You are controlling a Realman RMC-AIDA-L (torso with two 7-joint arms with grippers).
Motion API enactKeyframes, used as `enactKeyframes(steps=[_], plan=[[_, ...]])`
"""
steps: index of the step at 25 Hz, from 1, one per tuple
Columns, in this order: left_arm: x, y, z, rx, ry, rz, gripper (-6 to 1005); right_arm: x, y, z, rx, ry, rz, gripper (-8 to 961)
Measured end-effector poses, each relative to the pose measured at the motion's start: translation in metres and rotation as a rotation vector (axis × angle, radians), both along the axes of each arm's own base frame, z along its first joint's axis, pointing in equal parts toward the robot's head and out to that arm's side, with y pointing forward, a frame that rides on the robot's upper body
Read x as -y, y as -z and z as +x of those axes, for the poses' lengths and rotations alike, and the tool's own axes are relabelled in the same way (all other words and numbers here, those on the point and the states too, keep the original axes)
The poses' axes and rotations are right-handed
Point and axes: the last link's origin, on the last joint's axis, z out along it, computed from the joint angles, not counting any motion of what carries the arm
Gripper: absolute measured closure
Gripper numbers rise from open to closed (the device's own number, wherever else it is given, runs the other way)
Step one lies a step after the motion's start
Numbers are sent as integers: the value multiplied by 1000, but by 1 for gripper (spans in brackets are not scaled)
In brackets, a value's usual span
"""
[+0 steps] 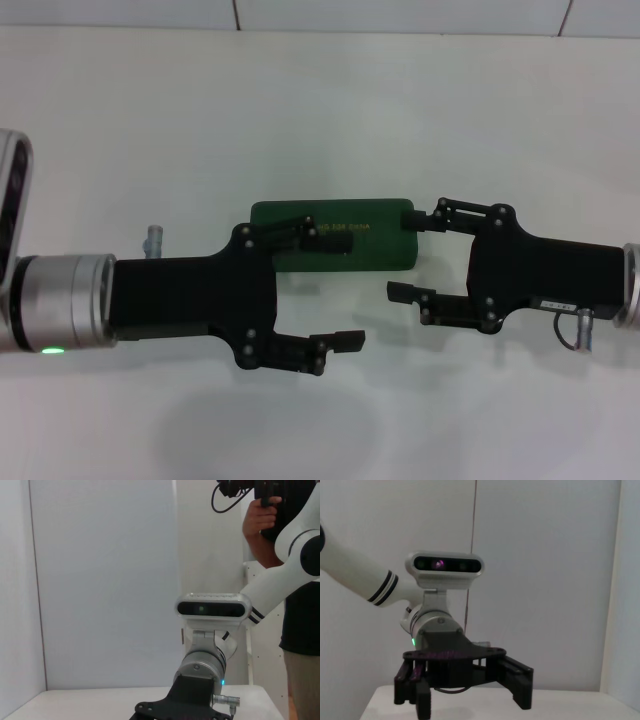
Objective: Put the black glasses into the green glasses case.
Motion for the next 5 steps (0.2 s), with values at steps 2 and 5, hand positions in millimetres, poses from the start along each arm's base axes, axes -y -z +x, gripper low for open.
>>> enactKeyframes(steps=[2,5], plan=[[0,0,0,0,1,0,106,1,0,0,0,-12,12,258],[-2,-2,0,4,-4,12,106,1,0,0,-15,-9,27,258]])
